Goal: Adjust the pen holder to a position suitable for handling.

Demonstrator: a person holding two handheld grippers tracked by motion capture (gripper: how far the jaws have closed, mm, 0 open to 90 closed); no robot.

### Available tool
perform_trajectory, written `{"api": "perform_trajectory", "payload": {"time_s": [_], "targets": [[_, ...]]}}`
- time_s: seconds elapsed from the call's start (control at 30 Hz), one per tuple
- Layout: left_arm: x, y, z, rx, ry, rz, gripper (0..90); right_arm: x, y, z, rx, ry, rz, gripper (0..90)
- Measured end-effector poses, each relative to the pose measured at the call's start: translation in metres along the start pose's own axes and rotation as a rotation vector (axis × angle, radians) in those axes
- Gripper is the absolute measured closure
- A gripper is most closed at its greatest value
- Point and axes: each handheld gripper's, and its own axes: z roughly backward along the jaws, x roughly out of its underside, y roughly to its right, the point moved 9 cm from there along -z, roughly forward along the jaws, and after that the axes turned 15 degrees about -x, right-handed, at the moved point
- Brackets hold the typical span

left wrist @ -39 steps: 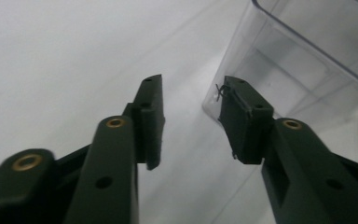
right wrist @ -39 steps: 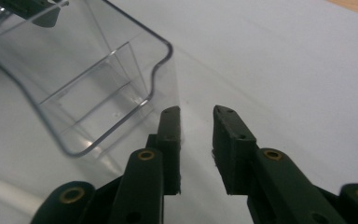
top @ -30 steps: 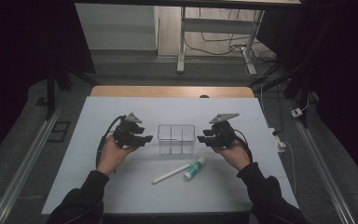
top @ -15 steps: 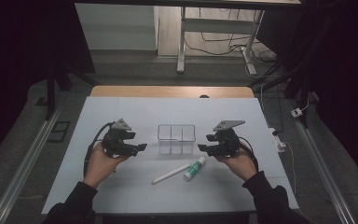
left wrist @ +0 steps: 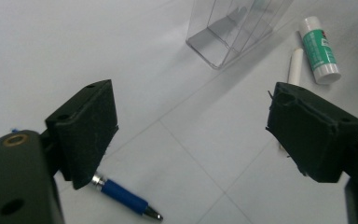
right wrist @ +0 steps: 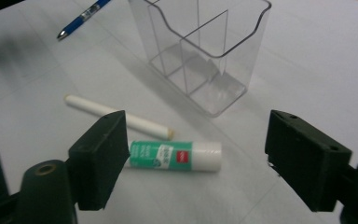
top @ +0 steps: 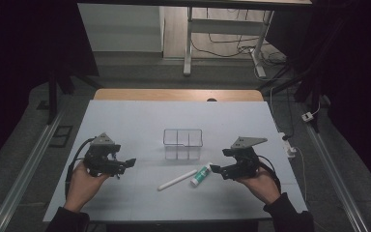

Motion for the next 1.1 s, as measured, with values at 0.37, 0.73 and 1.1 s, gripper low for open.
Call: {"api": "perform_trajectory", "payload": {"time_s": [0.37,0.73,1.1], "targets": [[0.02,-0.006,0.011,-0.012,0.015,0.033,3.2,0.018,-0.012,0.021,0.04,0.012,0.002,3.2],[0.032,-0.012,0.013,-0.029,0.001,0.04,1.6,0.043,-0.019,0.043,0.078,0.027,-0.023,0.0],[0.033,-0.017,0.013,-0.028,0.011,0.074,0.2,0.065,-0.024,0.06,0.097,0.041,-0.084,0.0]]}}
